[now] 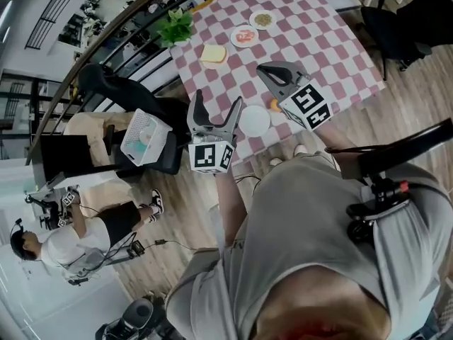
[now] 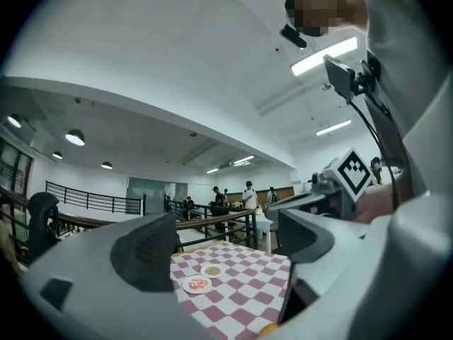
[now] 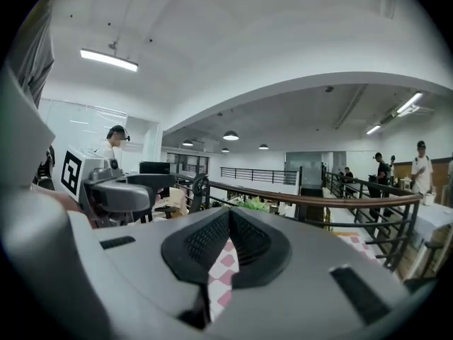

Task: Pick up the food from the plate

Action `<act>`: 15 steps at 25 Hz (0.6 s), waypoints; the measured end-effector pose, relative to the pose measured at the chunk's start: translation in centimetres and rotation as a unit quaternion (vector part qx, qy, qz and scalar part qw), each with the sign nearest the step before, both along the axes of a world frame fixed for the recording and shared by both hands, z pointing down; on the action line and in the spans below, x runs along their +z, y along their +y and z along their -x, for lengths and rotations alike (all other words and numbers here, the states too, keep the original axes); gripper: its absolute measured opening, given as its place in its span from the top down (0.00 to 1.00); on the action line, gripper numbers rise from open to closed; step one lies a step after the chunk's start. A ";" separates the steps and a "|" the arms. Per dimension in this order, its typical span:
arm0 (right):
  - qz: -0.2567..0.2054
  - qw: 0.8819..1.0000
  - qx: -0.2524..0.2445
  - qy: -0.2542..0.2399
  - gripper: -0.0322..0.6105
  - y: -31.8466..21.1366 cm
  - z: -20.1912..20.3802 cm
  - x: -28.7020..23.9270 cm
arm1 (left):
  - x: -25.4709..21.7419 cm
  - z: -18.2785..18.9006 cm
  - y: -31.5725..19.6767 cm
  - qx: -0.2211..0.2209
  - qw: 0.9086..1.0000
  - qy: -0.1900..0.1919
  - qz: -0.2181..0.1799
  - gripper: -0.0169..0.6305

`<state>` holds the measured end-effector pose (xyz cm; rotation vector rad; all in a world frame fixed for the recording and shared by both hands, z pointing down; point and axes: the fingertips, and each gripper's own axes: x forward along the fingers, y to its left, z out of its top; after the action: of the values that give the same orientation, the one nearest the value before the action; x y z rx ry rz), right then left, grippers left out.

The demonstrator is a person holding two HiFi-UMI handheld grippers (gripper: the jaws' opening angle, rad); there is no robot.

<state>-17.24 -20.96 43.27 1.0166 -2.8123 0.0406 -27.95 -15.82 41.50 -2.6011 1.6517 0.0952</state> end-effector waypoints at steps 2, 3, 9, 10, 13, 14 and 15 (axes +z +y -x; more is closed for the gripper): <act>-0.007 1.000 -0.003 0.001 0.93 0.4 0.4 -0.4 | 0.2 0.3 0.2 -0.004 1.000 -0.006 0.004 0.26; -0.008 1.000 -0.002 0.000 0.93 0.5 0.6 -0.5 | 0.2 0.7 0.5 -0.010 1.000 -0.004 0.004 0.27; -0.010 1.000 0.006 0.002 0.93 1.2 0.6 0.1 | 0.8 3.3 1.8 -0.043 0.999 0.004 0.007 0.96; -0.009 1.000 0.004 0.002 0.93 1.3 0.6 0.1 | 1.0 3.6 1.8 -0.048 0.999 0.005 0.008 0.96; -0.009 1.000 -0.001 -0.002 0.93 1.9 0.6 0.0 | 1.4 4.0 2.0 -0.049 0.999 0.015 0.009 0.96; -0.010 1.000 -0.001 -0.002 0.93 2.1 0.5 -0.1 | 1.6 3.9 2.1 -0.047 0.999 0.016 0.011 0.96; -0.011 1.000 0.001 -0.001 0.93 2.2 0.3 -0.1 | 1.8 3.7 2.1 -0.044 0.999 0.018 0.012 0.96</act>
<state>-17.55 -18.79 43.18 1.0245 -2.8198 0.0124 -31.68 -13.70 43.34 -2.5542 1.7868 0.1192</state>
